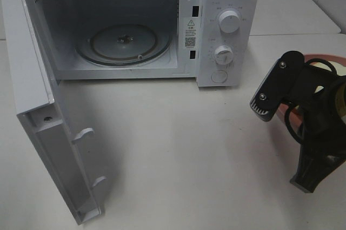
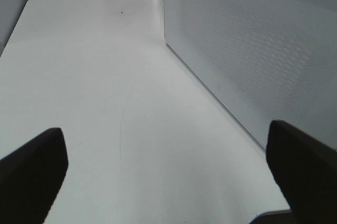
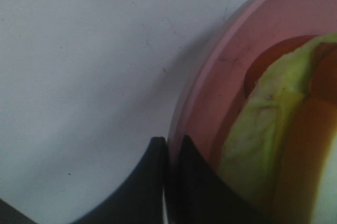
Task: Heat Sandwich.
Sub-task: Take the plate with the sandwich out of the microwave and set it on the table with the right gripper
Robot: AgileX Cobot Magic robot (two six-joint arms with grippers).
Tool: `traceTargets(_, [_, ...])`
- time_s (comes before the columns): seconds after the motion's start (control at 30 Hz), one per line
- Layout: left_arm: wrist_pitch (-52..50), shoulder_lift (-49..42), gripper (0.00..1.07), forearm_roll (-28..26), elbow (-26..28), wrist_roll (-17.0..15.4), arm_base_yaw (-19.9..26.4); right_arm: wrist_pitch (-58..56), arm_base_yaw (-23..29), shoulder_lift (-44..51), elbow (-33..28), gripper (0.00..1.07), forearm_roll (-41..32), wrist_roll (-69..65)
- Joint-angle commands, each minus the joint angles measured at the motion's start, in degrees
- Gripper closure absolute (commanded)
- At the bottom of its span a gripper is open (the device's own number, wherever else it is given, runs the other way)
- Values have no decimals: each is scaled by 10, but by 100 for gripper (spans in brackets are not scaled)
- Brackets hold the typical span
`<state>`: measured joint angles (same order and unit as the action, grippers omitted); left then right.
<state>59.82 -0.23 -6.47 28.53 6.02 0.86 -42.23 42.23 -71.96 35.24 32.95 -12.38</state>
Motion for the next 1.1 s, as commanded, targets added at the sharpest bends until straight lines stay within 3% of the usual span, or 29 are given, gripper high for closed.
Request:
traceTargets(0.03, [-5,-11,9,0,-2,-3,1,6,-23,5,2,105,26,-13])
traceTargets(0.43, [-5,-11,9,0,-2,-3,1,18,-134,5,5,105,30,-13])
traceTargets(1.1, [-5,-11,9,0,-2,-3,1,61,-245,3,10,104,30,-35])
